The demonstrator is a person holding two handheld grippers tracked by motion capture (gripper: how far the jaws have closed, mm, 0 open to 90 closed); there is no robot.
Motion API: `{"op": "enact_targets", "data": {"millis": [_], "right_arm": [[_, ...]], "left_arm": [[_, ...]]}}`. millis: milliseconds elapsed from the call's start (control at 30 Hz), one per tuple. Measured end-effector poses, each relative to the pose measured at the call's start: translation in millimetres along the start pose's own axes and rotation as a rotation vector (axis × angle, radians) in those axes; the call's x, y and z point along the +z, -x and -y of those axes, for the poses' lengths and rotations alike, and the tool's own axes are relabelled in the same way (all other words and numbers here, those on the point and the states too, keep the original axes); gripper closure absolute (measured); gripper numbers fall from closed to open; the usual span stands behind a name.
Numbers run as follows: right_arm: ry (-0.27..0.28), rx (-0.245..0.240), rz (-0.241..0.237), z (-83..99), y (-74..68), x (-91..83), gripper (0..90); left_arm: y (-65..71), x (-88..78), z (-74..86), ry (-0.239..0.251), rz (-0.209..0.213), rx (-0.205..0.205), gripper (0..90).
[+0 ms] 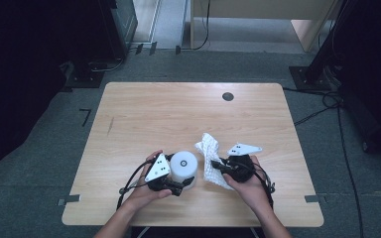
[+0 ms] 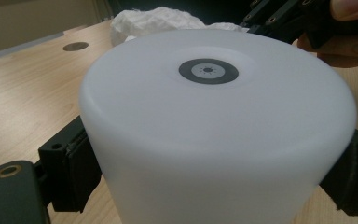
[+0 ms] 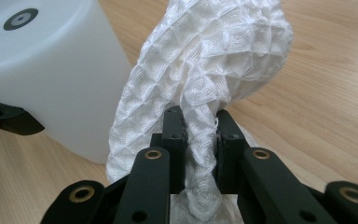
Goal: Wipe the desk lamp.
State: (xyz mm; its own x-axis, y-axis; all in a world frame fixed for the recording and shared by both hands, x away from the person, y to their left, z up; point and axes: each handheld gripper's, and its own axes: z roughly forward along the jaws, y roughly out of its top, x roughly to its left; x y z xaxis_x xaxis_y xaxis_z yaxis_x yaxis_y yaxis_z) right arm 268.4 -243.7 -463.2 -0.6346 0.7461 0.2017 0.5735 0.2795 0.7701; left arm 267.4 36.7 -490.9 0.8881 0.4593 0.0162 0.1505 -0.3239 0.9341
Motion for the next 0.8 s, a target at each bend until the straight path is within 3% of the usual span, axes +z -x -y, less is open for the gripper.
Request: {"op": "enact_targets", "data": {"millis": [67, 233, 400, 500, 567, 600, 700, 800], "right_arm": [[0.010, 0.001, 0.003, 0.0, 2.9, -1.5, 77.8], [0.014, 0.010, 0.007, 0.2, 6.6, -2.9, 77.8], [0.016, 0.013, 0.008, 0.6, 8.4, -2.9, 77.8], [0.017, 0.009, 0.007, 0.3, 8.6, -2.8, 77.8], [0.017, 0.008, 0.007, 0.4, 8.3, -2.6, 77.8], [0.017, 0.007, 0.007, 0.4, 8.2, -2.6, 77.8], [0.015, 0.009, 0.007, 0.4, 7.7, -3.0, 77.8], [0.013, 0.012, 0.007, 0.6, 7.3, -2.1, 77.8]], "left_arm": [[-0.6, -0.3, 1.2, 0.006, -0.017, 0.001, 7.8], [6.4, -2.8, 0.5, 0.007, -0.109, 0.013, 6.7], [23.2, -6.8, 6.2, 0.054, -0.227, -0.067, 5.7], [35.1, -2.5, 6.0, 0.064, -0.336, -0.123, 5.5], [42.4, 0.9, 5.9, 0.069, -0.385, -0.153, 4.7], [47.4, 4.4, 6.4, 0.049, -0.433, -0.160, 3.6], [54.0, 14.5, 7.3, -0.011, -0.515, -0.175, 3.6], [50.0, 16.3, 5.4, -0.011, -0.505, -0.199, 7.3]]}}
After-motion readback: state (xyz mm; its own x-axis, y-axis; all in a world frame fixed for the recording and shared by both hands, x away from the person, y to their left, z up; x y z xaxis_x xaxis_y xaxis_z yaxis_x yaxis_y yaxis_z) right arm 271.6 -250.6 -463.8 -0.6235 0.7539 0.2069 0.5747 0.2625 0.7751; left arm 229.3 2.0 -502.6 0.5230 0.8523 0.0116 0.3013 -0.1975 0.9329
